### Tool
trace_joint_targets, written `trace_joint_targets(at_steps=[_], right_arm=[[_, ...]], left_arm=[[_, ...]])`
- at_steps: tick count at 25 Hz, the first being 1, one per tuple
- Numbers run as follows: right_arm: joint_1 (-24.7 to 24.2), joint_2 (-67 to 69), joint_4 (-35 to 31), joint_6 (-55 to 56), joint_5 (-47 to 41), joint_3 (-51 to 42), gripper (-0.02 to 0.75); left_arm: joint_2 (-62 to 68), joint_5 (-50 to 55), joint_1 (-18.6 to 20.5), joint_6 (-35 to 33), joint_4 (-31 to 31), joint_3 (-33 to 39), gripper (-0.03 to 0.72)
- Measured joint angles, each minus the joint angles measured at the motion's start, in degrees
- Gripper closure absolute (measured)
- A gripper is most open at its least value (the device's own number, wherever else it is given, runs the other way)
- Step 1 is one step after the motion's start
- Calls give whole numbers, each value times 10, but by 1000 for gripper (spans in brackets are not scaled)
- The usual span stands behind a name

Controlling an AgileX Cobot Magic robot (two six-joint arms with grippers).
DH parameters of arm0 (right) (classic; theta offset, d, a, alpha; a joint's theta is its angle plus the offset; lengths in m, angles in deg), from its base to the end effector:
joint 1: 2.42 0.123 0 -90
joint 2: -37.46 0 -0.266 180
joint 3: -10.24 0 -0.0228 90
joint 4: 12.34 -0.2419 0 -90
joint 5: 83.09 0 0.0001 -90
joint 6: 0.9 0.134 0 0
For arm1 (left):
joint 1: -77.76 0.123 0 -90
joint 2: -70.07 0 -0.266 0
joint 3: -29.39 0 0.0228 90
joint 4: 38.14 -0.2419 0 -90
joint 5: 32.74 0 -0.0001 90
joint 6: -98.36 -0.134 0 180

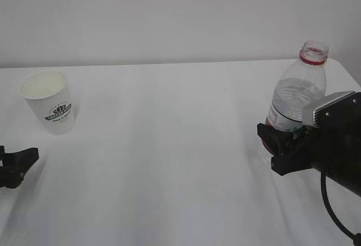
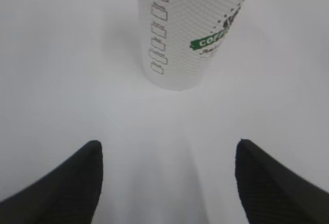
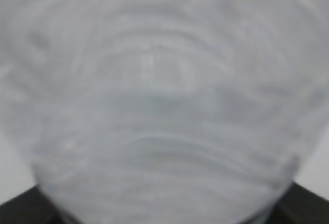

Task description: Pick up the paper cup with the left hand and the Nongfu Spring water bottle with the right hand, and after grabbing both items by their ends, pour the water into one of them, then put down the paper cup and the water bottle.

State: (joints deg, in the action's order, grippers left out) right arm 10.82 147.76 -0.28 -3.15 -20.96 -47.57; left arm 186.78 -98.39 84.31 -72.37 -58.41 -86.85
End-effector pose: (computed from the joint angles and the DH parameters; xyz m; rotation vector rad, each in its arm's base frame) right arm 0.2773 0.0907 0.1029 -0.4682 1.8006 0.2366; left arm 0.2576 -0.0130 0.0623 0.0763 2.0115 -0.2594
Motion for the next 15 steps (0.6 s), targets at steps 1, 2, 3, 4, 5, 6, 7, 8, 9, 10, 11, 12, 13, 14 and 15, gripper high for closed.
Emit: trace_joint_targets(at_steps=[1,2,3,4,5,6,7,8,9,10,11,12,13,14,15], right_arm=[[0,0,0,0,0,0,239],[0,0,0,0,0,0,239],[0,0,0,0,0,0,239],[0,0,0,0,0,0,239],[0,0,0,0,0,0,239],[0,0,0,0,0,0,239],[0,0,0,0,0,0,239],[0,0,0,0,0,0,239],[0,0,0,0,0,0,239],[0,0,0,0,0,0,239],[0,0,0,0,0,0,239],[0,0,0,0,0,0,239],[0,0,0,0,0,0,239],[0,0,0,0,0,0,239],[0,0,0,0,0,0,239]], left_arm=[[10,0,0,5,-16,-9,111],[16,0,0,10,-31,-19,112],[20,0,0,14,-43,-29,112],[22,0,1,17,-54,-39,111],[23,0,1,18,-62,-49,112],[23,0,1,19,-67,-57,112],[24,0,1,21,-68,-65,112],[24,0,1,21,-71,-71,112],[26,-1,1,21,-71,-75,112],[28,-1,1,21,-71,-77,111],[29,-1,1,21,-72,-77,112],[32,-1,1,21,-73,-77,112],[35,-1,1,21,-73,-78,112],[40,-1,1,22,-74,-78,111],[46,-1,1,22,-74,-79,111]])
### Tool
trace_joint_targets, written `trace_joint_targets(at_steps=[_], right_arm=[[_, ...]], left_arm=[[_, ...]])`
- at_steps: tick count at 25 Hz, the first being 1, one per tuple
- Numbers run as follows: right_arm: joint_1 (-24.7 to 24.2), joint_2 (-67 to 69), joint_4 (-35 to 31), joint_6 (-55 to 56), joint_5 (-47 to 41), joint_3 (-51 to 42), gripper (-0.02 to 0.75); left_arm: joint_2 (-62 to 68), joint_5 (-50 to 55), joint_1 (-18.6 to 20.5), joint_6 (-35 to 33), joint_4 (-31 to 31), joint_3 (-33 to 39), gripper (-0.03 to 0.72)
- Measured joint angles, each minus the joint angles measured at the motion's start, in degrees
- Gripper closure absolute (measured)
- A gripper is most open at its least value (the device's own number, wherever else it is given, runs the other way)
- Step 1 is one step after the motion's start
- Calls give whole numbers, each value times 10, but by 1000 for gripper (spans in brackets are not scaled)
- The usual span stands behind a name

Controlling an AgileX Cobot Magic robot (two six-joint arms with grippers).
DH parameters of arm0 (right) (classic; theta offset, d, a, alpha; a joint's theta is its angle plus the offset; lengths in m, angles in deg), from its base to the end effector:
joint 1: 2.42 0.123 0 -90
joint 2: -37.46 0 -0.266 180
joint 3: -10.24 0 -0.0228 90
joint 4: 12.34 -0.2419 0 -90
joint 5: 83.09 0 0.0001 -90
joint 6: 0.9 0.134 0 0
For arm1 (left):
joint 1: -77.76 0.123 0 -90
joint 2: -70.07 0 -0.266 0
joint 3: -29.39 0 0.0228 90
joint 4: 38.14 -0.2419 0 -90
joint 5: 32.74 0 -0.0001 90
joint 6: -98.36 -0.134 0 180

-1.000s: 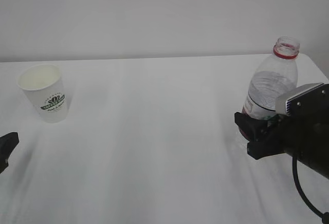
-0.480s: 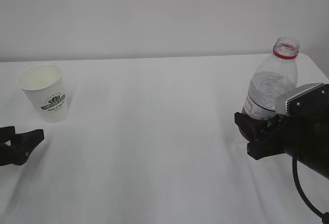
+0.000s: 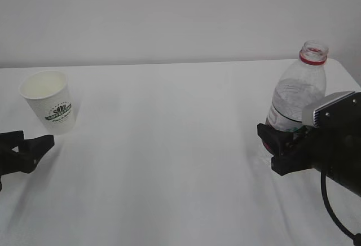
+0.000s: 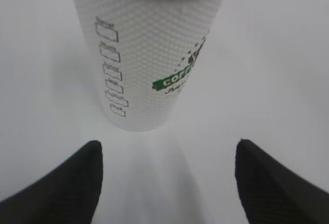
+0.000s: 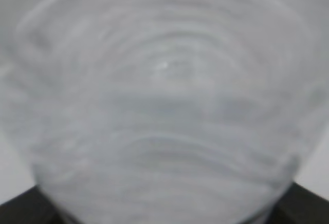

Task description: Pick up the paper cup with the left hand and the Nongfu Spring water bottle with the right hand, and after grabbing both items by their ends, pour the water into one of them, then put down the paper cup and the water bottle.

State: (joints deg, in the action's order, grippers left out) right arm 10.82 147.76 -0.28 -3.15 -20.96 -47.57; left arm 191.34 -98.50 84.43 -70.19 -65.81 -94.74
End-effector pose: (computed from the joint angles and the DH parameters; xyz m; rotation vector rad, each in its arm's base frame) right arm 0.2773 0.0907 0.1029 -0.4682 1.8006 0.2366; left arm 0.2884 -0.0234 0.0603 0.1785 1.9577 -0.3503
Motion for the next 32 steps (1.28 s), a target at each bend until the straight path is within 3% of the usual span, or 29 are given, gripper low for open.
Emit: trace_joint_targets(at_steps=[9,32], right_arm=[[0,0,0,0,-1,0,239],[0,0,1,-1,-1,0,239]], left_arm=[[11,0,-1,0,0,-53,45],[35,3,-2,35,-25,-98,35]])
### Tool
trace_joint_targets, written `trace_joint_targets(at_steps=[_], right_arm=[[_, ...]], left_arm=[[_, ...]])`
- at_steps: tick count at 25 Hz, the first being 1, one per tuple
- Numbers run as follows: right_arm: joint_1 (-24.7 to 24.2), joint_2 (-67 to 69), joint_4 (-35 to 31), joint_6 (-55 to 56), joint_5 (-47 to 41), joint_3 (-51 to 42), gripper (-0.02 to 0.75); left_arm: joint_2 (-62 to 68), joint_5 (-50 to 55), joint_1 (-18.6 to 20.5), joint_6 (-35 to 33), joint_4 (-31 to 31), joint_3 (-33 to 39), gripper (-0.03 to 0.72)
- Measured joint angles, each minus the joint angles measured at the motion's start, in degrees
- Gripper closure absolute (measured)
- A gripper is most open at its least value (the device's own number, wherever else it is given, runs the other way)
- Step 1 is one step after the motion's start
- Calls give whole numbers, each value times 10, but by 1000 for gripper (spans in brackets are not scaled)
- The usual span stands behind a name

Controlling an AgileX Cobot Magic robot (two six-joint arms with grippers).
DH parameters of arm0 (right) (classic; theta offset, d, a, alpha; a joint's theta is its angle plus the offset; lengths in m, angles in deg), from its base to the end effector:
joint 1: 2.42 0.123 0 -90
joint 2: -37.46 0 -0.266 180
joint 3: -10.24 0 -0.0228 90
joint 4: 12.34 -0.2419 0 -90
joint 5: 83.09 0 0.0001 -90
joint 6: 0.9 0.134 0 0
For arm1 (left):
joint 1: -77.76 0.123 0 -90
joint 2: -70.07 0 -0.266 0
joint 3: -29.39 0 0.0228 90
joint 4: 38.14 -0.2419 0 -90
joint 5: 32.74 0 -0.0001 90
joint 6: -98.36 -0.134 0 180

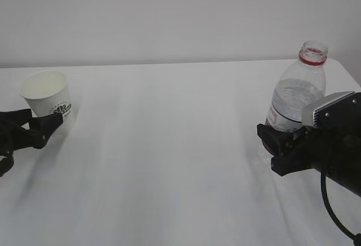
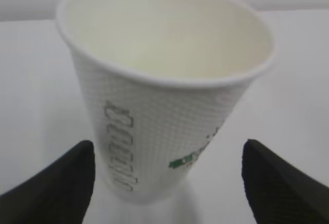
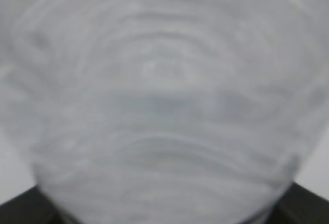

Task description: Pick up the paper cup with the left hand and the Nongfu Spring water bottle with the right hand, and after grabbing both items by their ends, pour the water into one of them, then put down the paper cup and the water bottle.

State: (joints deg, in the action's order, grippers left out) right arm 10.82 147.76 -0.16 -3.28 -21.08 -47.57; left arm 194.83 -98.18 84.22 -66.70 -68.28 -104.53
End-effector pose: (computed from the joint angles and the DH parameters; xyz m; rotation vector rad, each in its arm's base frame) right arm 0.2771 0.0908 0.1027 -0.4728 1.8016 0.2357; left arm 0.3304 -0.0242 0.0680 0.1937 1.8680 -0.3879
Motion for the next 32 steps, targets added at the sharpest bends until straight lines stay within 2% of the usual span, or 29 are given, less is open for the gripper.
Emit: trace_joint_targets(at_steps=[10,19,28,32], right_arm=[[0,0,0,0,0,0,239],[0,0,0,0,0,0,239],[0,0,0,0,0,0,239],[0,0,0,0,0,0,239]], left_arm=[[73,0,-1,-15,2,-19,36],[80,-1,-1,-16,-1,-55,38],[80,-1,-41,-17,18,-85,39],[80,-1,-44,-17,29,-91,39]])
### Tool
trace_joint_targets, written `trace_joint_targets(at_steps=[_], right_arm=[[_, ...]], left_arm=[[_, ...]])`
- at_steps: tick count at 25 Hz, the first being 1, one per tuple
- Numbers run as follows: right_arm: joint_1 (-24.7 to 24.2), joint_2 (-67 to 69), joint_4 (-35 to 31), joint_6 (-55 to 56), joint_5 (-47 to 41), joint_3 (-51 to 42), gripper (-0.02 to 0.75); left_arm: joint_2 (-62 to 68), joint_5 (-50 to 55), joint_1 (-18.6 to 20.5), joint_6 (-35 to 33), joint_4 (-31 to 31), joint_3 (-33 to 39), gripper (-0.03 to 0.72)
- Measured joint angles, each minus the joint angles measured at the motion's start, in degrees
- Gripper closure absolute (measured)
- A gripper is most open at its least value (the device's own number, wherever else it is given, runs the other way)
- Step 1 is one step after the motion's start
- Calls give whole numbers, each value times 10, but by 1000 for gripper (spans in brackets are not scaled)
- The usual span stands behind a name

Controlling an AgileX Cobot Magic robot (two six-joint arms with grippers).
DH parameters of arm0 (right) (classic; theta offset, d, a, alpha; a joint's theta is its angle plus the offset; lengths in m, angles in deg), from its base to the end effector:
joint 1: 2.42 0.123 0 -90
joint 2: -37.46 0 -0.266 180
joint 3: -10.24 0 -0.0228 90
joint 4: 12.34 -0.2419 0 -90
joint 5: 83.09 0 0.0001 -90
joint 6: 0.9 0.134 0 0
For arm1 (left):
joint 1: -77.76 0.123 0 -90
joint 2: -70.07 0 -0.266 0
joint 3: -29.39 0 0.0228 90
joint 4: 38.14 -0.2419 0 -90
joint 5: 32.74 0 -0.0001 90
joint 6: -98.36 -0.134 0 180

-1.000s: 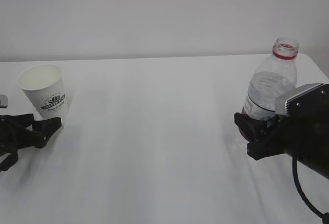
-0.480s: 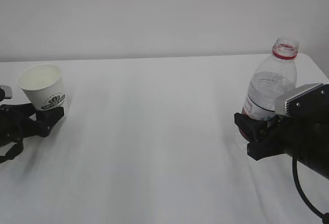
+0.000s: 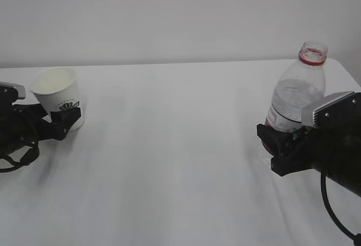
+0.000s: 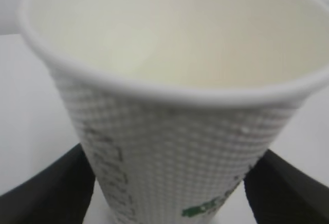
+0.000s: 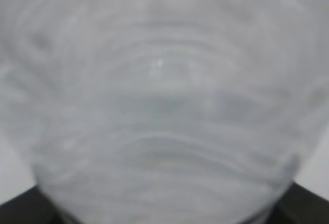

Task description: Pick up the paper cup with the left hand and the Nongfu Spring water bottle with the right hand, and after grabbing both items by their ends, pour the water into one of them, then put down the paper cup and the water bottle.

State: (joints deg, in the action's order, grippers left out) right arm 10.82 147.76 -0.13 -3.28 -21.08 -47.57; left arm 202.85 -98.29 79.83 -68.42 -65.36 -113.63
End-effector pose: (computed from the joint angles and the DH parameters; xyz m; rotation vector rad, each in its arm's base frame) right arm 0.2771 0.0909 0.1027 -0.4734 1.8015 0.2360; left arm 0.3645 -0.0426 0.0488 0.2440 1.8390 -0.3891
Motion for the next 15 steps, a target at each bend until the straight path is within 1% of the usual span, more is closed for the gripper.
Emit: trace_joint_targets(at_steps=[9,15], right_arm=[[0,0,2,0,0,0,239],[0,0,2,0,0,0,239]], left_arm=[[7,3,-1,-1,8,-1,52],[10,0,-1,-2,8,-1,93]])
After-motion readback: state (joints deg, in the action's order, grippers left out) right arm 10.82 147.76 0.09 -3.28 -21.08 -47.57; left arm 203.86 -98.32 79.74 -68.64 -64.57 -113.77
